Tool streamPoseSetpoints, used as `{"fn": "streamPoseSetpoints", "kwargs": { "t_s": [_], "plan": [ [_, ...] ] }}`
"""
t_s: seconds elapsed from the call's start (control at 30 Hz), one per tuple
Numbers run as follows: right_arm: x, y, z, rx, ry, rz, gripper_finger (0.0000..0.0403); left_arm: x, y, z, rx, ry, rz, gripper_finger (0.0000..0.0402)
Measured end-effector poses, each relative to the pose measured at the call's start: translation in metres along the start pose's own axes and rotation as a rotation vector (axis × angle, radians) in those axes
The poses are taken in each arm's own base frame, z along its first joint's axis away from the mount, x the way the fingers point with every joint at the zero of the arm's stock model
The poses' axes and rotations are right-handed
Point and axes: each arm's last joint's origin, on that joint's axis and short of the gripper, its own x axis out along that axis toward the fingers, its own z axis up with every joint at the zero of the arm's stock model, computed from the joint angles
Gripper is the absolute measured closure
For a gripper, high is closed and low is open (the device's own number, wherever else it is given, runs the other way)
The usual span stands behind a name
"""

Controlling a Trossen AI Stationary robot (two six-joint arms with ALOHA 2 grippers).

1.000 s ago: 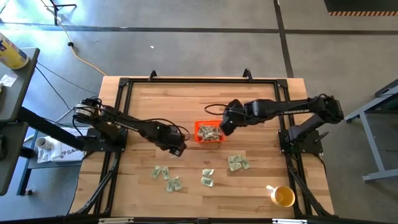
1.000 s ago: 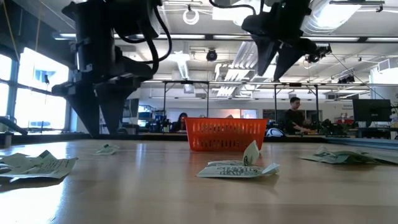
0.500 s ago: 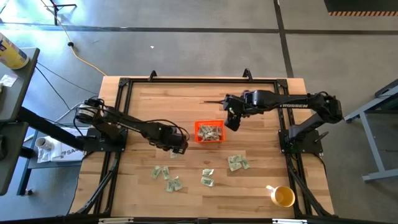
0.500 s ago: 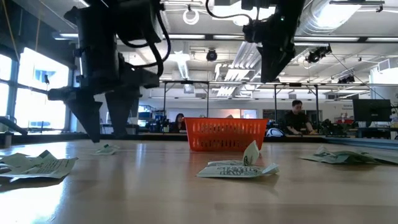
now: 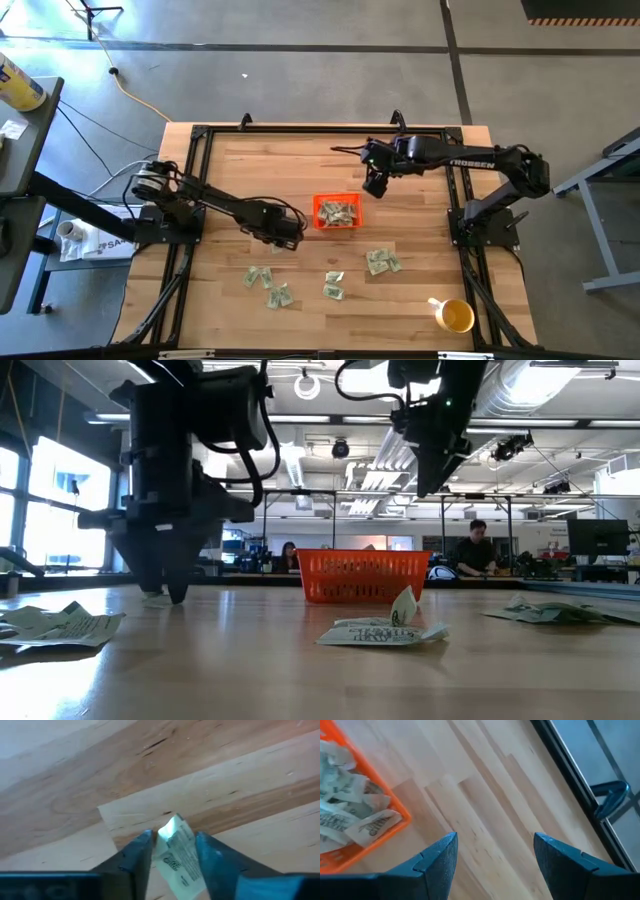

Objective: Pick and place Stevia / Truvia into bins
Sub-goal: Put the light green stevia packet into the orange basket

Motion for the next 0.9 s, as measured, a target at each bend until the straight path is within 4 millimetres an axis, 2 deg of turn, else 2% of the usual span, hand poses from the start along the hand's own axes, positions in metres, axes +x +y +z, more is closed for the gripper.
{"fn": "streamPoseSetpoints", "kwargs": {
  "t_s": [0.23, 0.3, 0.47, 0.6, 0.7, 0.8, 0.9],
  "plan": [
    [-0.001, -0.002, -0.007, 0.001, 0.059, -0.06, 0.0151, -0.004, 0.0, 0.001, 0.106, -0.015, 0.016, 0.0346],
    [-0.002, -0.002, -0.01, 0.009, 0.075, -0.087, 0.0151, -0.008, -0.006, 0.005, 0.146, -0.04, -0.013, 0.0369],
    [-0.006, 0.002, -0.016, 0.047, 0.094, -0.128, 0.0151, -0.024, -0.017, 0.026, 0.247, -0.093, -0.049, 0.0368],
    [-0.012, 0.012, -0.024, 0.056, 0.115, -0.155, 0.0151, -0.047, -0.026, 0.049, 0.333, -0.164, -0.044, 0.0356],
    [-0.016, 0.018, -0.032, 0.063, 0.134, -0.192, 0.0151, -0.07, -0.04, 0.064, 0.432, -0.254, -0.099, 0.0366],
    [-0.022, 0.022, -0.04, 0.071, 0.161, -0.241, 0.0151, -0.091, -0.054, 0.071, 0.531, -0.362, -0.157, 0.0367],
    [-0.027, 0.027, -0.048, 0.071, 0.174, -0.275, 0.0151, -0.102, -0.067, 0.077, 0.598, -0.472, -0.255, 0.0367]
  ]
}}
